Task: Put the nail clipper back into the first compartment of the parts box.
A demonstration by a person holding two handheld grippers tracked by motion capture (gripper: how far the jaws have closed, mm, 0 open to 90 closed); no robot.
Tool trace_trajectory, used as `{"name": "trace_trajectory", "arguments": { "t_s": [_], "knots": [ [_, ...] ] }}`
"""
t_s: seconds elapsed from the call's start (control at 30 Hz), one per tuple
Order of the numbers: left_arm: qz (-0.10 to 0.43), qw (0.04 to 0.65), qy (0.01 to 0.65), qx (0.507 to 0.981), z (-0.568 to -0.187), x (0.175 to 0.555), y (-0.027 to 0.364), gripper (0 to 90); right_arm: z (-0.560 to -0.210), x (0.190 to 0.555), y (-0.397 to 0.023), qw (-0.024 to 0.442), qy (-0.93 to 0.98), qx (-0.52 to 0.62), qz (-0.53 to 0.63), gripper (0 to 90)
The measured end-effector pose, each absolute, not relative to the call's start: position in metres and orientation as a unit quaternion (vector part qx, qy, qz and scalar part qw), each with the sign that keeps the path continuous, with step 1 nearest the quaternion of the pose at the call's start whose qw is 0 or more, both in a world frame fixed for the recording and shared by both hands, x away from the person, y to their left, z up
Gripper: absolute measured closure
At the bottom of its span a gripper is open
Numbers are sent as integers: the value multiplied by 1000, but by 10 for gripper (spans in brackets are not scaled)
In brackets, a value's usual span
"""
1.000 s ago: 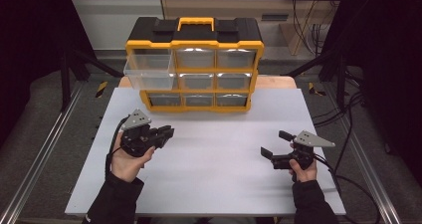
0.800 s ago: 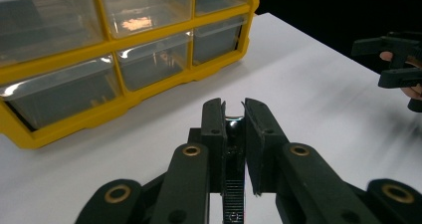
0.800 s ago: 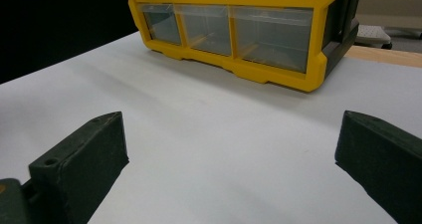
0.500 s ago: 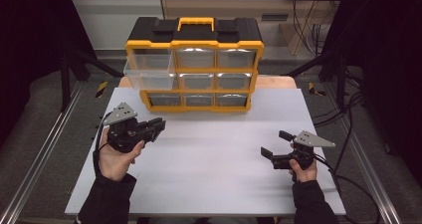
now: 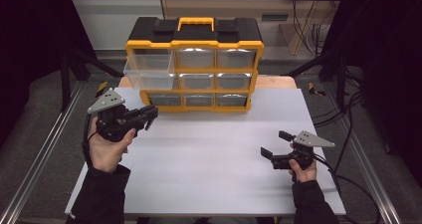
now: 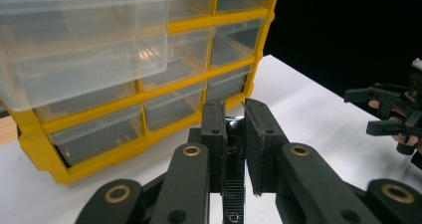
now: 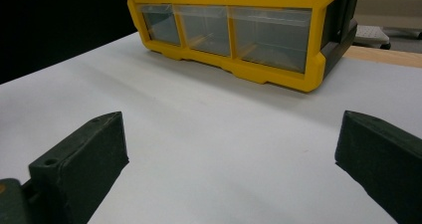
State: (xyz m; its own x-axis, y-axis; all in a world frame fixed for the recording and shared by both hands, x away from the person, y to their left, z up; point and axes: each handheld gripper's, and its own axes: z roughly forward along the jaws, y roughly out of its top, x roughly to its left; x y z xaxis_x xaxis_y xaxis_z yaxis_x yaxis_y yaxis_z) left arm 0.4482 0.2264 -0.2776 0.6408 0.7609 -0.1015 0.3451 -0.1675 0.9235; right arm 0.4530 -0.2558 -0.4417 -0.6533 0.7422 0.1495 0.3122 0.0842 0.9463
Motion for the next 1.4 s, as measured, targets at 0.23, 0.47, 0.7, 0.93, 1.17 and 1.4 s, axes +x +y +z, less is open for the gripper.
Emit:
{"name": "trace_trajectory", "arguments": {
  "t_s": [0.23, 0.47, 0.7, 0.93, 1.17, 1.4],
  "knots": [
    [203, 530, 373, 734, -265, 452, 228, 789, -442, 453, -256, 189, 712, 370, 566, 5],
    [210, 534, 369, 732, -250, 454, 227, 790, -442, 453, -256, 189, 712, 371, 566, 5],
    [217, 537, 369, 727, -237, 458, 227, 790, -442, 453, -256, 189, 712, 371, 566, 5],
    [228, 535, 374, 723, -226, 464, 228, 790, -442, 453, -256, 190, 712, 370, 566, 5],
    [235, 530, 381, 720, -218, 474, 228, 790, -442, 453, -256, 189, 712, 371, 566, 5],
    [243, 523, 386, 720, -210, 485, 228, 790, -442, 453, -256, 189, 713, 370, 565, 5]
  ]
}}
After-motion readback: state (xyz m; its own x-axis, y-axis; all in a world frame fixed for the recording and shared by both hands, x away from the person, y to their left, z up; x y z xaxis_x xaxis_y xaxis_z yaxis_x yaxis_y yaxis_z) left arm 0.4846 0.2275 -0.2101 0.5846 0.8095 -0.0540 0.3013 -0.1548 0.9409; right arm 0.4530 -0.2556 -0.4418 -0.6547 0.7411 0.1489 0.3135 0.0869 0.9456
